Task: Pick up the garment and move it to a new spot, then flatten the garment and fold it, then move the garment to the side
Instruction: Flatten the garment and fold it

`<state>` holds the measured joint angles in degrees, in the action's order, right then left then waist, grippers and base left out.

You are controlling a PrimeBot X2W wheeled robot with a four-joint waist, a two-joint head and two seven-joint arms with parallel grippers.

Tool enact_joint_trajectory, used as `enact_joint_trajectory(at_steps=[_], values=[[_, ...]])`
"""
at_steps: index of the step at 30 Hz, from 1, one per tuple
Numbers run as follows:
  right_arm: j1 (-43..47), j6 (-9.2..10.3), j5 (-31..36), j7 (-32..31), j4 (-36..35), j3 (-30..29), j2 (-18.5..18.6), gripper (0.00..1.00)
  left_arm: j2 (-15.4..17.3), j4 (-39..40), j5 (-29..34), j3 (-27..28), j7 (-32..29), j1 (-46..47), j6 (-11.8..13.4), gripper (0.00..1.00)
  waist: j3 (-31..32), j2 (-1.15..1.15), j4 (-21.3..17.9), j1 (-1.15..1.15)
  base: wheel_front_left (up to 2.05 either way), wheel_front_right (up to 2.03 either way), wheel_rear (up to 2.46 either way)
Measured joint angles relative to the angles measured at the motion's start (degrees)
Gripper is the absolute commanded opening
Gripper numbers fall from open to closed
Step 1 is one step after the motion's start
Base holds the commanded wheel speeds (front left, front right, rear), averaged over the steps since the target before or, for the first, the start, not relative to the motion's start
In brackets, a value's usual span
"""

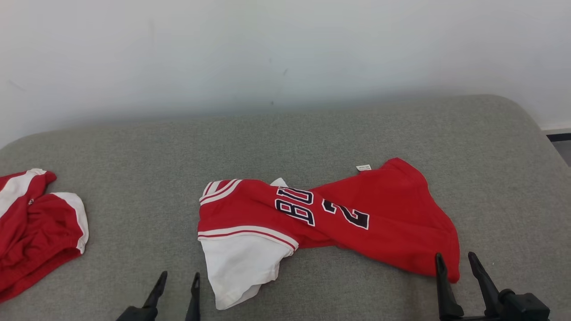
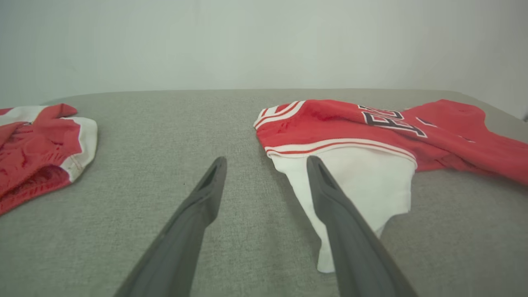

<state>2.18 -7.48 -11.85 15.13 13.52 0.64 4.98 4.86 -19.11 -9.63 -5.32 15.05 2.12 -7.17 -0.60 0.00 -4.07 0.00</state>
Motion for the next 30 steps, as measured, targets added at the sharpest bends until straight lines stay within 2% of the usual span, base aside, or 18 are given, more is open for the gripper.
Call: enact_joint_trajectory(at_steps=[17,18,19,20,24,30], values=[[-1.53,0.00,-0.33,0.00,0.22,0.43,0.27,1.00,0.67,-19.95,-8.61,-11.05,-0.01,7.95,-0.34,1.00,-2.59,0.00,-3.90,0.00,0.00,0.00,0.00],[-1.64,0.00,-0.32,0.00,0.21,0.40,0.26,1.00,0.65,-20.75,-9.23,-11.80,-0.01,8.49,-0.34,0.65,-2.76,0.00,-3.96,0.00,0.00,0.00,0.00],[-1.70,0.00,-0.33,-0.01,0.22,0.31,0.25,1.00,0.63,-21.31,-9.95,-12.28,0.00,9.08,-0.34,0.14,-2.88,0.00,-3.98,0.00,0.00,0.00,0.00],[-1.71,0.00,-0.33,0.00,0.20,0.16,0.24,1.00,0.60,-21.54,-10.66,-12.62,-0.01,9.72,-0.34,0.00,-2.96,0.00,-3.91,0.00,0.00,0.00,0.00],[-1.64,0.00,-0.33,0.00,0.16,-0.55,0.20,1.00,0.80,-20.98,-12.35,-13.25,0.00,10.94,-0.34,0.00,-2.92,0.00,-3.02,0.00,0.00,0.00,0.00],[-0.43,0.00,-0.36,0.00,0.34,-1.45,-0.05,1.00,2.68,-14.61,-14.40,-11.98,0.00,9.20,-0.34,0.00,-2.29,0.00,-0.47,0.00,0.00,0.00,0.00]])
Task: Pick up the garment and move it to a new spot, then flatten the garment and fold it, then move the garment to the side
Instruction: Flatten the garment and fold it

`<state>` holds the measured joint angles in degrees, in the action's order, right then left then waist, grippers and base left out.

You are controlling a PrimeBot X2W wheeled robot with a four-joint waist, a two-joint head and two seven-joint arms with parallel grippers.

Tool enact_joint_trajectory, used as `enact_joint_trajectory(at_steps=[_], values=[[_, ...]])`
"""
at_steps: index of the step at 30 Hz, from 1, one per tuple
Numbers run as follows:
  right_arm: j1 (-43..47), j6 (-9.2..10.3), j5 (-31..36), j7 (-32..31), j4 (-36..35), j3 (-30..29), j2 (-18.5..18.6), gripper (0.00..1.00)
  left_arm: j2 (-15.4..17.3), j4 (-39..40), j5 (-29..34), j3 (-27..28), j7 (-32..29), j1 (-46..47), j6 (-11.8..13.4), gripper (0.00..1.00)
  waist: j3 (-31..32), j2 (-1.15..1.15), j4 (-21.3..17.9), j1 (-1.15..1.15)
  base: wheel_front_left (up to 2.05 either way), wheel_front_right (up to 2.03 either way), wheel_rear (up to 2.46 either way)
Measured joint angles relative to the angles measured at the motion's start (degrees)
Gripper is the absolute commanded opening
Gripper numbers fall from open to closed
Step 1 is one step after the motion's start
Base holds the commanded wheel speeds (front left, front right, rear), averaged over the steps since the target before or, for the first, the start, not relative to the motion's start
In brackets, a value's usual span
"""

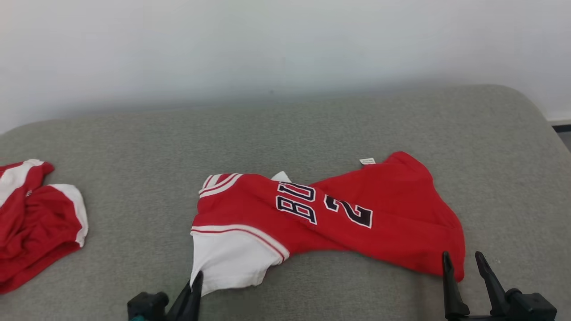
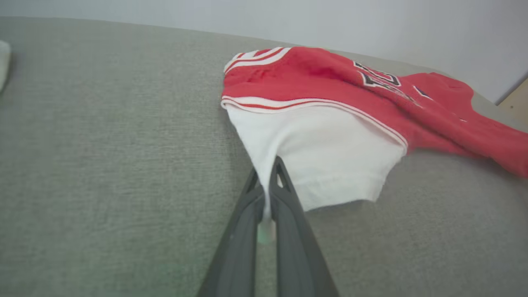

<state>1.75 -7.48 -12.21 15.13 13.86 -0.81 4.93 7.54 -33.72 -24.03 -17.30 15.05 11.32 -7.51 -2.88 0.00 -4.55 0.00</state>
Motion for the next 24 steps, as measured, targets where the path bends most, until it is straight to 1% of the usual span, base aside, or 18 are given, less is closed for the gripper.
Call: enact_joint_trajectory(at_steps=[3,6,10,14,15,16,17,24], values=[[0.36,0.00,-0.05,0.00,-0.03,-0.08,-0.21,1.00,1.42,2.98,-0.07,0.80,0.00,-2.63,0.14,0.00,0.46,0.00,1.64,0.00,0.00,0.00,0.00],[0.52,0.00,-0.21,0.00,-0.01,-0.15,-0.30,1.00,2.18,6.00,-0.26,1.25,-0.04,-5.16,0.86,0.00,0.88,0.00,3.32,0.00,0.00,0.00,0.00],[0.59,0.00,-0.24,0.00,0.08,-0.33,-0.33,1.00,2.60,9.34,-1.08,1.53,-1.21,-9.31,1.76,0.00,1.40,0.00,5.30,0.00,0.00,0.00,0.00],[0.66,0.00,-0.31,0.00,0.32,-0.25,-0.32,1.00,2.79,10.54,-1.65,1.48,-2.24,-12.69,2.56,0.00,1.94,0.00,6.46,0.00,0.00,0.00,0.00],[0.78,0.00,-0.31,0.00,0.52,-0.14,-0.29,1.00,2.68,10.98,-1.71,1.68,-2.00,-13.50,3.34,0.51,2.37,0.00,6.65,0.00,0.00,0.00,0.00],[0.79,0.00,-0.31,0.00,0.64,-0.03,-0.25,1.00,2.64,11.15,-1.71,1.78,-1.92,-13.62,3.50,0.99,2.59,0.00,6.69,0.00,0.00,0.00,0.00],[0.80,0.00,-0.32,0.00,0.68,0.07,-0.22,1.00,2.64,11.35,-1.67,1.75,-1.64,-13.66,3.58,1.00,2.80,0.00,6.69,0.00,0.00,0.00,0.00],[0.75,0.00,-0.38,0.00,0.37,0.21,0.34,1.00,2.16,14.97,0.48,3.72,-0.19,-12.98,5.02,1.00,3.65,0.00,5.81,0.00,0.00,0.00,0.00]])
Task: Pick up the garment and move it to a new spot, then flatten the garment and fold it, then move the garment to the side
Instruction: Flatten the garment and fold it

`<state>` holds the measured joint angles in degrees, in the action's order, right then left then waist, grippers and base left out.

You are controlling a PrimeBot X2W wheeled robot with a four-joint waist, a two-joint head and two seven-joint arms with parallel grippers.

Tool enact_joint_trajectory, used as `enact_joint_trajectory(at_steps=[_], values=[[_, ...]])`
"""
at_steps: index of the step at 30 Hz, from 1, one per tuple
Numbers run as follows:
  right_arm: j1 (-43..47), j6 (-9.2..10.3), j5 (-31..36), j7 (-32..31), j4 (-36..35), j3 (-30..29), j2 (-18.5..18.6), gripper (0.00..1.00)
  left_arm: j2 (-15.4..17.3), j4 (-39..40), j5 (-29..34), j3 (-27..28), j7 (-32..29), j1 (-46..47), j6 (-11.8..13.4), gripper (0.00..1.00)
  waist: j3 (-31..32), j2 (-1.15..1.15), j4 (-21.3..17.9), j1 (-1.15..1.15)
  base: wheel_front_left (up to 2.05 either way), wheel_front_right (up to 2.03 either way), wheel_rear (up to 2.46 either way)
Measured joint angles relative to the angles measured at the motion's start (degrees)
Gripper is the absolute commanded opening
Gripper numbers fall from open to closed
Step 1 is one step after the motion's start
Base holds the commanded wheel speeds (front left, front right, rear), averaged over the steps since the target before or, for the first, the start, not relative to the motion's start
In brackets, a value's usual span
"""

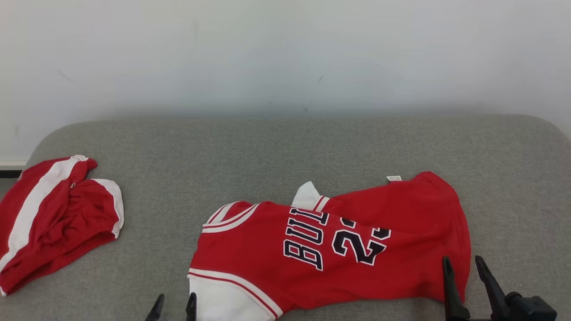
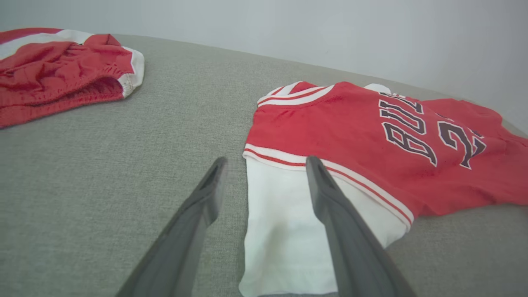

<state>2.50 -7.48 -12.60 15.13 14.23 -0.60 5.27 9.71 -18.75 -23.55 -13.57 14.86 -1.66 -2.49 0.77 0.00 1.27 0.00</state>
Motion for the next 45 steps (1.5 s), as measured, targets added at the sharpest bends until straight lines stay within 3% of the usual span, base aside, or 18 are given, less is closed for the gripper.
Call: enact_joint_trajectory(at_steps=[10,23,35,45], values=[[0.03,0.00,0.00,0.00,-0.45,-0.29,0.15,1.00,-2.37,10.65,7.35,7.39,0.19,1.05,0.21,1.00,0.52,0.00,-1.98,0.00,0.00,0.00,0.00],[1.32,0.00,0.03,0.00,-0.67,-2.66,-0.02,1.00,-3.02,12.67,13.30,15.91,0.19,0.43,-0.60,1.00,-0.04,0.00,-3.53,0.00,0.00,0.00,0.00],[0.80,0.00,-0.10,-0.21,1.81,-3.82,0.51,1.00,-2.83,10.42,16.15,15.68,0.19,-0.85,-2.32,1.00,0.01,0.00,-2.04,0.00,0.00,0.00,0.00],[-4.19,0.00,-0.53,-6.25,5.59,-4.41,3.76,1.00,-3.10,9.99,16.84,15.24,0.19,-0.55,-2.56,1.00,0.32,0.00,-0.43,0.00,0.00,0.00,0.00]])
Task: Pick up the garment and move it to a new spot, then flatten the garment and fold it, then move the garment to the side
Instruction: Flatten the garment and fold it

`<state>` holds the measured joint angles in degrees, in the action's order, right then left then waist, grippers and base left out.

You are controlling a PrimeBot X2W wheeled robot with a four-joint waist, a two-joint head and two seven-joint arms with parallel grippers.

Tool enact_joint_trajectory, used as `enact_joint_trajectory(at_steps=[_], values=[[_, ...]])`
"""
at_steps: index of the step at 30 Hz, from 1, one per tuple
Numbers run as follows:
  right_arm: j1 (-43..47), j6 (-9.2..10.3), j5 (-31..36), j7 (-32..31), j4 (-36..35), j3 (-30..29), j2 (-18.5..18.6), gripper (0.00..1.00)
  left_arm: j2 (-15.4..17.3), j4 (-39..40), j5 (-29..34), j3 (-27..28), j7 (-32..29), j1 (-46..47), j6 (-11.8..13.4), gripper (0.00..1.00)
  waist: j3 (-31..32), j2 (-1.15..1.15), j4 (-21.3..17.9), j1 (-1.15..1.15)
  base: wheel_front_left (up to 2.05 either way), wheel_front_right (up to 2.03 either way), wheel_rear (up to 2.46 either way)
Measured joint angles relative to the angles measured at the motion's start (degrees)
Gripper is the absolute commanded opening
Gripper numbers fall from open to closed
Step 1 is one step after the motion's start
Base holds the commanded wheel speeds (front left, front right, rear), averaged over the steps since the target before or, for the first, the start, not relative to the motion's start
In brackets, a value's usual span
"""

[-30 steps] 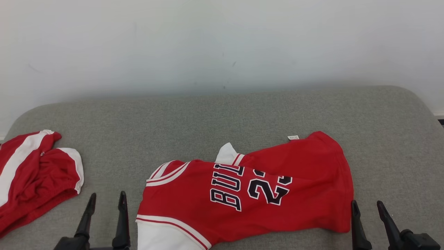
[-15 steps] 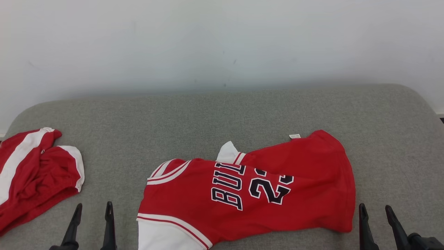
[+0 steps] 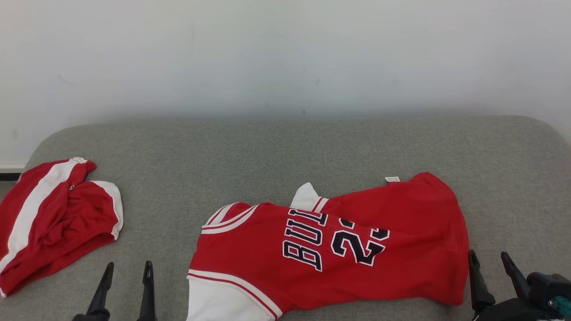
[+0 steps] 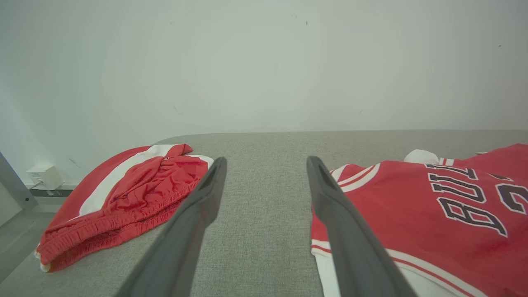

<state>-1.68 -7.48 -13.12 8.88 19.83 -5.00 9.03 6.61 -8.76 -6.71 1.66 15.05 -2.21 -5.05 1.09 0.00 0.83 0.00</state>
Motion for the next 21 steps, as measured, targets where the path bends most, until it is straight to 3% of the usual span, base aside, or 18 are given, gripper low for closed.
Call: enact_joint_trajectory(at_steps=[9,18,19,20,21], values=[[-5.34,0.00,-1.45,-5.91,7.97,-0.01,2.43,1.00,-0.53,-0.33,0.10,-0.78,0.00,0.23,-0.34,1.00,-0.37,0.00,1.34,0.00,0.00,0.00,0.00],[-8.55,0.00,-3.23,-5.22,18.06,2.10,2.57,1.00,-0.75,-1.12,0.12,-1.42,0.00,1.29,-0.57,1.00,-1.45,0.00,2.67,0.00,0.00,0.00,0.00],[-9.01,0.00,-3.78,-4.97,19.02,2.48,2.45,0.44,-0.75,-1.22,0.09,-1.44,0.00,1.35,-0.58,1.00,-1.59,0.00,2.78,0.00,0.00,0.00,0.00],[-9.45,0.00,-4.05,-4.75,19.91,2.92,2.43,0.00,-0.74,-1.31,0.08,-1.45,0.00,1.39,-0.60,1.00,-1.70,0.00,2.86,0.00,0.00,0.00,0.00],[-9.90,0.00,-4.28,-4.36,20.76,3.32,2.44,0.00,-0.70,-1.42,0.08,-1.42,0.00,1.44,-0.80,1.00,-1.81,0.00,2.92,0.00,0.00,0.00,0.00]])
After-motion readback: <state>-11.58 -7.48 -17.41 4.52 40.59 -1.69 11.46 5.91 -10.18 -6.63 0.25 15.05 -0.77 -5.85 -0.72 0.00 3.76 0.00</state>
